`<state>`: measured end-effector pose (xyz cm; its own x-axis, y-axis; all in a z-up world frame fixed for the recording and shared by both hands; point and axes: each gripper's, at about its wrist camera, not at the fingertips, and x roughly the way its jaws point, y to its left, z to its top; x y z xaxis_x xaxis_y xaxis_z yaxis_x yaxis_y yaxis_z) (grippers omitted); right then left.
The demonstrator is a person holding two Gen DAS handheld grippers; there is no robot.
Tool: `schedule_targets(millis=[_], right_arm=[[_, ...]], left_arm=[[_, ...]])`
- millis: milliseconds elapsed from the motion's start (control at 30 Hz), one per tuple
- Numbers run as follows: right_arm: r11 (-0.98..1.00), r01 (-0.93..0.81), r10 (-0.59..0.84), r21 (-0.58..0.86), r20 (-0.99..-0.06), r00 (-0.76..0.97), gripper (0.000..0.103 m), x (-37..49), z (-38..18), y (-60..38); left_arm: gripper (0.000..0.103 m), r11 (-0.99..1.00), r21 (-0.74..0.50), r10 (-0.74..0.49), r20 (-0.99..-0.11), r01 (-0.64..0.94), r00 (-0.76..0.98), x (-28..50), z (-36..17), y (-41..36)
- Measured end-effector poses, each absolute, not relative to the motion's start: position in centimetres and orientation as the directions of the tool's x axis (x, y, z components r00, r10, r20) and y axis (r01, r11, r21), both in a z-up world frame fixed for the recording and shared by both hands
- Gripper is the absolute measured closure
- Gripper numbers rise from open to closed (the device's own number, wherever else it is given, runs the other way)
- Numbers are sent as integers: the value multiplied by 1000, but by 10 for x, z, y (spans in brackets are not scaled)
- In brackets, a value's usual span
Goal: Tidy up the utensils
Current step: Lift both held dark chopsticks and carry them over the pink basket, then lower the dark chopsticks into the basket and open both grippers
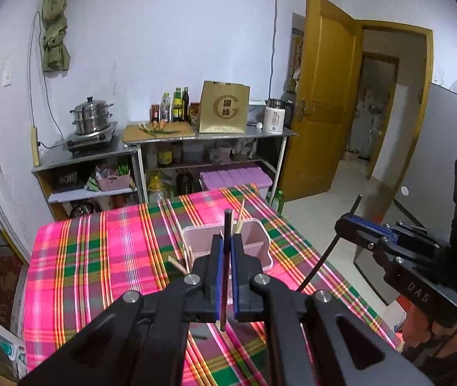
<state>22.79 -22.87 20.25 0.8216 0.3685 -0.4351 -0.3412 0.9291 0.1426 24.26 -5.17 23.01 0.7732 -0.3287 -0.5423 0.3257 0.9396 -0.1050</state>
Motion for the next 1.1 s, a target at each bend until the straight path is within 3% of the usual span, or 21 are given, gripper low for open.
schedule_targets(millis=[600,1100], right_arm=[[920,-359,391,157,-376,840,99,291,233,-213],[913,-364,407,183,-421,810,99,340,191,-199]], left_arm=[[98,935,-91,-339,-504,342,794,305,259,-59],[98,936,-110,-338,-557,336,759,346,206,-60]])
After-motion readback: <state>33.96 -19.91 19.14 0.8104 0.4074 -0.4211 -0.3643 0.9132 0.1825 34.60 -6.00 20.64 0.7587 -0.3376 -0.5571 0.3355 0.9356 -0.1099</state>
